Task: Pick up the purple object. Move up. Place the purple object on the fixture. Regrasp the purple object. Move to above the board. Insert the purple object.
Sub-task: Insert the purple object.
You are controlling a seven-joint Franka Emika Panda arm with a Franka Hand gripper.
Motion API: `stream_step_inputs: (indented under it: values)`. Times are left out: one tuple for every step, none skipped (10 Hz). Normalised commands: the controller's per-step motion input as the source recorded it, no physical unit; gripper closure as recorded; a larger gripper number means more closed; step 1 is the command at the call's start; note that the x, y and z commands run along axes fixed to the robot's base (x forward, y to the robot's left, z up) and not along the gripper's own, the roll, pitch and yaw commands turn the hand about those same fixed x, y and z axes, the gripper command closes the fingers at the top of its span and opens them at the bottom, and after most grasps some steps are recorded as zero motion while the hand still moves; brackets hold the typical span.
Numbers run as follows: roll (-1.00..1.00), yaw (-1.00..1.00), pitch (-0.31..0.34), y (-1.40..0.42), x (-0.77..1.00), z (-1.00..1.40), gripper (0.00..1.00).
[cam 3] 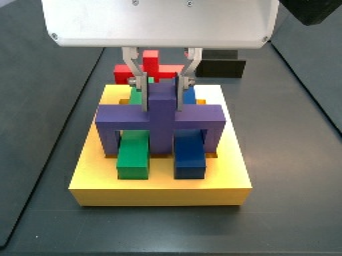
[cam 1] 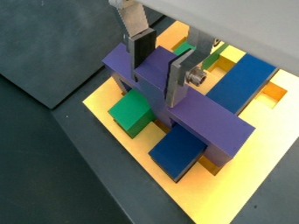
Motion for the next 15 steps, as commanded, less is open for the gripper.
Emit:
stream_step_inputs:
  values:
    - [-0.45,-0.08,0.189,0.0,0.0,0.21,1.0]
    - [-0.45,-0.09,0.179,0.0,-0.01,0.18,1.0]
    - [-0.42,-0.06,0.147,0.0,-0.04,0.01,1.0]
    - [-0.09,0.0,0.033,0.02,0.0,0.0,1.0]
    - [-0.05,0.0,0.003,0.0,0.0,-0.05,1.0]
    - [-0.3,-0.01,0.17,-0.05,0.0,-0.12,1.0]
    - [-0.41,-0.04,0.249,-0.09,0.0,-0.12,1.0]
    - [-0.41,-0.05,0.253,-0.07,0.0,-0.12,1.0]
    - [-0.4,-0.05,0.241,-0.06,0.0,-0.09,1.0]
    - [-0.4,-0.08,0.243,-0.06,0.0,-0.02,1.0]
    - [-0.4,-0.05,0.204,0.0,0.0,-0.02,1.0]
    - [-0.38,-0.05,0.187,0.0,0.0,-0.07,1.0]
    - [-0.34,-0.07,0.203,-0.08,0.0,-0.01,1.0]
    - [-0.46,-0.1,0.254,0.0,0.0,0.0,1.0]
    - [-0.5,-0.1,0.254,0.09,0.0,0.09,1.0]
